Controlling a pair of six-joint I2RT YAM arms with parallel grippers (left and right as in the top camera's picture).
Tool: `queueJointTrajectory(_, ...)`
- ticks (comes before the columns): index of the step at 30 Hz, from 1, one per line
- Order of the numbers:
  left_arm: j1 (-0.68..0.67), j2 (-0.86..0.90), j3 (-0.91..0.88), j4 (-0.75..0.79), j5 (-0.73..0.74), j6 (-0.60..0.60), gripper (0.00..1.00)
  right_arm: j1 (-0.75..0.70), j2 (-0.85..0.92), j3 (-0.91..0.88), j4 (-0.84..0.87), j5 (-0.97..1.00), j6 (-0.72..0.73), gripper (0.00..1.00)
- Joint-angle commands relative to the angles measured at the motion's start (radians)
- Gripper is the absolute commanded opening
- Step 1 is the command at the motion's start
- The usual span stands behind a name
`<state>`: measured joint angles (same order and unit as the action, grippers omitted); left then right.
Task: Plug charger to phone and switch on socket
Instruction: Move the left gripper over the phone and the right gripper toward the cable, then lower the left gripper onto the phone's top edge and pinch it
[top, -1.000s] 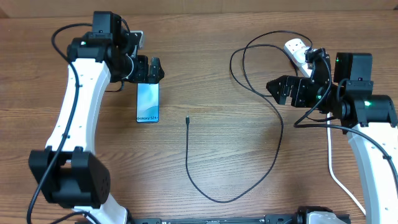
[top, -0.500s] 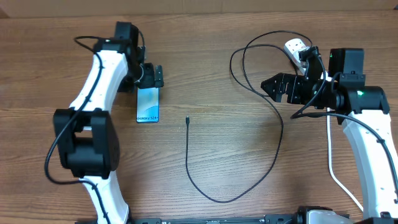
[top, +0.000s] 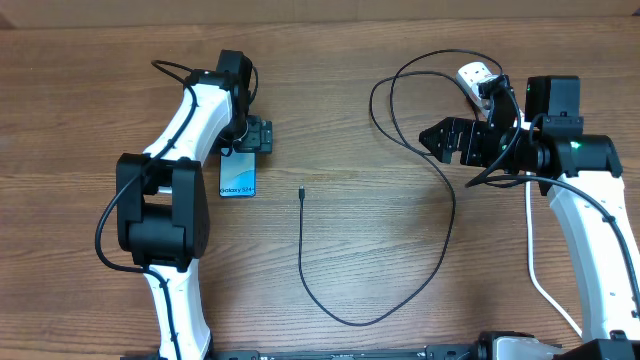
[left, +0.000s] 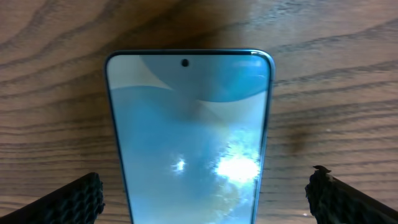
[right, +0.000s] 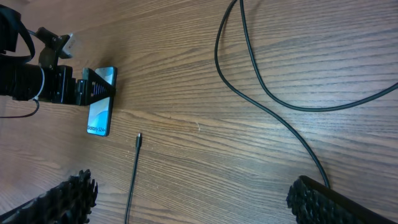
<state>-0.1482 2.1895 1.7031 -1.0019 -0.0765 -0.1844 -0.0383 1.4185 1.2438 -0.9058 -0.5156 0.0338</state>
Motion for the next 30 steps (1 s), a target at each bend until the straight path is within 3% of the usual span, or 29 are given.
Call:
queueJointTrajectory(1,0.013,0.014,0.017,0.0,-0.024,0.025,1.0,0.005,0.0,0.031,0.006,0.01,0.002,1.0)
queueJointTrajectory(6,0.019,0.014,-0.013,0.017,0.039,0.093,1.0,0.005,0.0,0.031,0.006,0.01,0.002,1.0)
queueJointTrajectory(30,0.039,0.014,-0.154,0.093,0.058,0.074,0.99,0.005,0.0,0.031,-0.011,0.044,-0.005,1.0)
